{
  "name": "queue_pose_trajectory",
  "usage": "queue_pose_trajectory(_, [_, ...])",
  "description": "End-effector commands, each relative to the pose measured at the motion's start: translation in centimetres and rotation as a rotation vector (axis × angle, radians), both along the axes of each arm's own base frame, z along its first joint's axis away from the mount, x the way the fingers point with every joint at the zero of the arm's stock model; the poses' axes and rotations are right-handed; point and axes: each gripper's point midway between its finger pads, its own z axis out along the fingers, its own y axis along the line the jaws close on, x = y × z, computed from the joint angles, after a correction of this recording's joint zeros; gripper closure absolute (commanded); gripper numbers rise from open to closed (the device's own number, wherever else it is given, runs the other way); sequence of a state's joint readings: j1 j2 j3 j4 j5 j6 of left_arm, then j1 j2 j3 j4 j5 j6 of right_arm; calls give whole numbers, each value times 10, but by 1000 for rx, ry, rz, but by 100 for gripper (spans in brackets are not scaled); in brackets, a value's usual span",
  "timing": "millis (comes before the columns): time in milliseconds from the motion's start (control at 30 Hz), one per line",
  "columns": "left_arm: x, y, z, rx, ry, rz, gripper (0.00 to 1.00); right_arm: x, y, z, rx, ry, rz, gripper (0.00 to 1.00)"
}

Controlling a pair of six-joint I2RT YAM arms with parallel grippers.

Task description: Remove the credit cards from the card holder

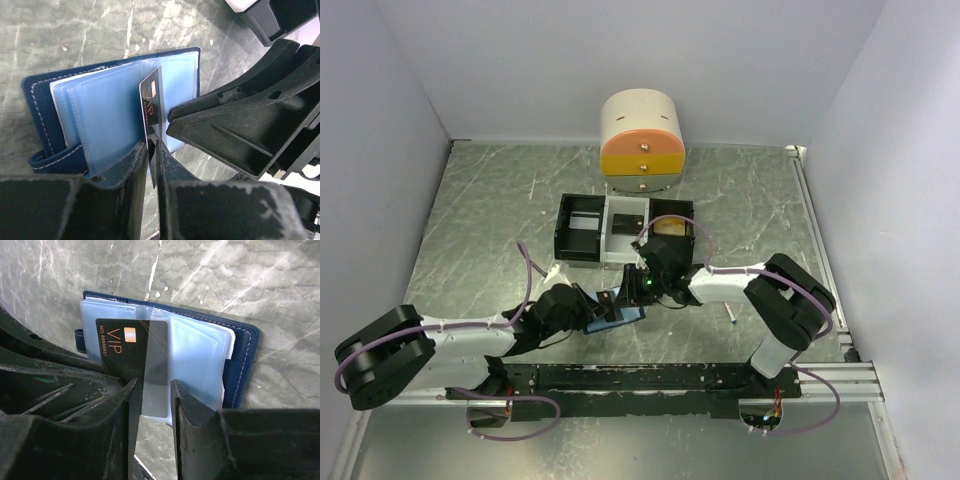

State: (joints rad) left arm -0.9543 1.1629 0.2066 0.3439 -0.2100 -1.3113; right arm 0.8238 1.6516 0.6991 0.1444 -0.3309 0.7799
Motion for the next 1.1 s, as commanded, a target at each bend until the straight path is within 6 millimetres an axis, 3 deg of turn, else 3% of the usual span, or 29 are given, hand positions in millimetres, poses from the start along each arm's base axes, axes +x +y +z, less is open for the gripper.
queue_pose_trajectory(0, [0, -15, 10, -35, -33, -59, 76, -4, -18, -21, -80, 26, -51, 69])
queue_pose_trajectory(167, [0, -26, 8, -45, -26, -93, 74, -8, -17, -24, -55, 48, -58, 70])
queue_pose_trajectory(267, [0, -27, 8, -57, -20, -90, 79, -7, -19, -24, -59, 45, -66, 70])
queue_pose_trajectory(433, [-1, -17, 8, -51, -21, -57, 91, -1, -24, -19, -66, 22, -78, 70])
queue_pose_trajectory(567, [-3, -5, 8, -24, -19, -30, 93, 7, -27, -10, -47, 5, -95, 69])
queue_pose_trajectory(867, [-3, 10, 27, 26, -70, -27, 93, 13, -8, 41, 138, -100, -19, 59])
queue_pose_trajectory(1067, [-3, 14, 47, 27, -124, -42, 93, 22, -11, 76, 196, -218, -47, 49])
